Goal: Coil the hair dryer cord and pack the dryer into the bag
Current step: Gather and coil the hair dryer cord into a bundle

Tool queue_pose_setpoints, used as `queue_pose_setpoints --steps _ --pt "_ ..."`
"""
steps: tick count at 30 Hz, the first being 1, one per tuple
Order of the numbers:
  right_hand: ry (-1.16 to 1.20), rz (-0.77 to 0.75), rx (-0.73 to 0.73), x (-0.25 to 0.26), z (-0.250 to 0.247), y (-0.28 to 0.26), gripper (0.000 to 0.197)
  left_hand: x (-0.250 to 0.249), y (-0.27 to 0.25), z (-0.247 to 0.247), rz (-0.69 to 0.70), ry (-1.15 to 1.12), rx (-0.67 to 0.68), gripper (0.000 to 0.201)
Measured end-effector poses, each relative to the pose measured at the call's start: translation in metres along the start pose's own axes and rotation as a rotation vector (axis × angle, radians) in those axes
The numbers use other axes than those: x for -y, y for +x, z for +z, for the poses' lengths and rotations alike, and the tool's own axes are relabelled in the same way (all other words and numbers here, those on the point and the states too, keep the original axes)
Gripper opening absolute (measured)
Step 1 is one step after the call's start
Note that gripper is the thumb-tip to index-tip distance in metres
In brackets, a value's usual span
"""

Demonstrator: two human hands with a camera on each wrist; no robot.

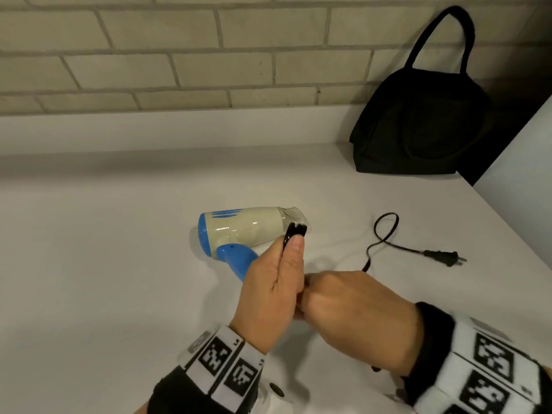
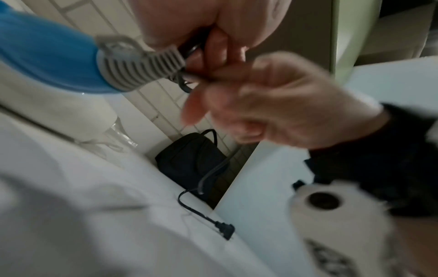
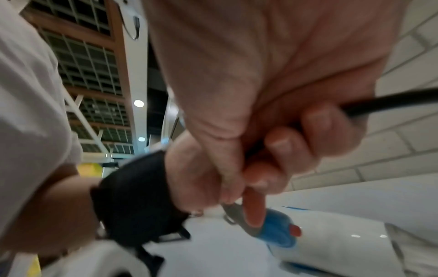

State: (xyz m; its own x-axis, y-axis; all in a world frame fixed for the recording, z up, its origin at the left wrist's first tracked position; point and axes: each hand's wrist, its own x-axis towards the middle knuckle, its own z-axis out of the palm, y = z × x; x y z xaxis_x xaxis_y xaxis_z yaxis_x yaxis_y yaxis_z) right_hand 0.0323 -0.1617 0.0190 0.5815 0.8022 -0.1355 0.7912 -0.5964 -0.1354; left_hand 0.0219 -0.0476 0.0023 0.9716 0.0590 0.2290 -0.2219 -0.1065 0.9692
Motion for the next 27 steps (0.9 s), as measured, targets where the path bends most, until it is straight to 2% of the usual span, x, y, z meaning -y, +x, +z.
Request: queue_pose_setpoints --steps 2,4,5,7,9,10,12,14,16,18,20,22,25,27 --pt "0.111 -0.062 -0.023 0.003 -0.005 -0.005 0.024 0.005 -0.002 0.002 0.009 0.021 -0.007 0.032" --pt "0.177 -0.019 0.017 0.006 -0.011 -0.008 0.026 0.006 -0.002 0.002 0.02 0.033 0.018 0.032" --pt "0.146 -0.01 -0.009 0.006 -0.008 -0.011 0.028 0.007 -0.002 0.002 0.032 0.049 0.031 0.032" --pt "0.106 0.015 -0.179 -0.002 -0.005 -0.015 0.026 0.009 0.0 0.0 0.038 0.086 0.072 0.033" --pt "0.197 0.051 -0.254 -0.008 -0.014 -0.02 0.025 0.012 0.0 -0.001 0.012 0.105 0.125 0.035" --pt "0.272 0.084 -0.287 -0.013 -0.021 -0.022 0.03 0.013 0.0 -0.002 -0.03 0.102 0.166 0.039" --pt "0.373 0.148 -0.349 -0.025 -0.025 -0.02 0.041 0.011 -0.001 -0.005 -0.198 -0.018 0.26 0.045" --pt "0.48 0.157 -0.438 -0.035 -0.019 -0.016 0.037 0.01 0.001 -0.011 -0.338 -0.173 0.349 0.053" --pt "0.602 0.144 -0.516 -0.04 -0.01 -0.01 0.026 0.01 0.005 -0.017 -0.402 -0.301 0.418 0.05" --pt "0.655 0.13 -0.551 -0.043 -0.002 -0.003 0.028 0.011 0.008 -0.022 -0.497 -0.439 0.494 0.045" --pt "0.673 0.129 -0.547 -0.047 0.003 0.005 0.022 0.014 0.007 -0.023 -0.57 -0.501 0.548 0.045" --pt "0.804 0.167 -0.478 -0.05 0.005 0.011 0.01 0.017 0.005 -0.023 -0.598 -0.54 0.519 0.043" --pt "1.042 0.252 -0.372 -0.049 0.008 0.013 0.023 0.021 0.006 -0.023 -0.615 -0.692 0.382 0.042" --pt "1.228 0.25 -0.238 -0.045 0.013 0.011 0.029 0.025 0.009 -0.025 -0.617 -0.85 0.339 0.045"
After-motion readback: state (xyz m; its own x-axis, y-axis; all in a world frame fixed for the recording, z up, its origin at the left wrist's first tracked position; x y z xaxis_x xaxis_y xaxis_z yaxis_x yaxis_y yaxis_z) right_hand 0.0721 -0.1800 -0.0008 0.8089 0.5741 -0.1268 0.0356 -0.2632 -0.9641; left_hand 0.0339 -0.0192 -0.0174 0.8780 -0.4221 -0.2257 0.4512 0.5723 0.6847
